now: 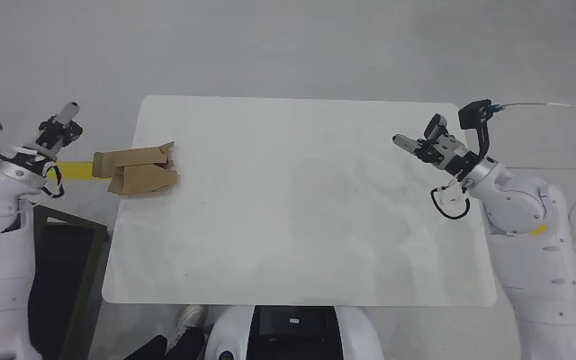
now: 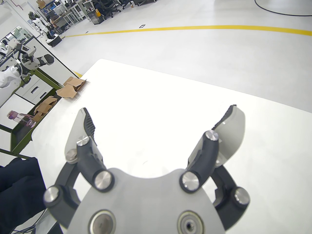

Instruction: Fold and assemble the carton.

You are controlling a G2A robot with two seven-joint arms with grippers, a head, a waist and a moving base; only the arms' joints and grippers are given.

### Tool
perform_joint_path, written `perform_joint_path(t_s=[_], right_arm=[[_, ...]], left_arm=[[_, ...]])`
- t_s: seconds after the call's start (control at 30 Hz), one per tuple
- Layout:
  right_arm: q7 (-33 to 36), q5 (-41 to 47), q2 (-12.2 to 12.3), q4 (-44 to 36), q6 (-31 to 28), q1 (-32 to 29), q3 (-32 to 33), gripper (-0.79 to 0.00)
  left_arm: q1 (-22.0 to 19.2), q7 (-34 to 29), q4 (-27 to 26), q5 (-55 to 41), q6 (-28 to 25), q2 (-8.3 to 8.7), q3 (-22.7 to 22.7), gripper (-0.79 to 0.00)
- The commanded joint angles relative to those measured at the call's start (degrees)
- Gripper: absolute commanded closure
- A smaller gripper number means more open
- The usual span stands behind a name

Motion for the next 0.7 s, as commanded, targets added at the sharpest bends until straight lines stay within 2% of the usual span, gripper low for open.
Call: perform_joint_path(t_s=[0.0,0.1,0.2,0.47,0.67], right_arm=[[0.0,0.0,0.0,0.0,0.0,0.0,0.0,-0.785],[0.0,0.0,0.0,0.0,0.0,0.0,0.0,-0.785],[0.0,0.0,0.0,0.0,0.0,0.0,0.0,-0.785],[0.0,0.0,0.0,0.0,0.0,0.0,0.0,-0.785],[0.0,0.0,0.0,0.0,0.0,0.0,0.0,-0.785]], left_arm=[[-0.6,-1.5,2.6,-1.3,2.3,0.33,-1.0,-0.785],[-2.1,-3.5,7.9,-2.8,7.0,0.76,-2.0,-0.785],[-3.6,-5.5,13.7,-4.6,8.7,1.15,-2.9,-0.785],[-6.9,-4.1,25.9,-2.1,6.2,1.62,-1.8,-0.785],[-10.8,-1.7,34.2,0.2,6.7,0.77,1.7,-0.785]])
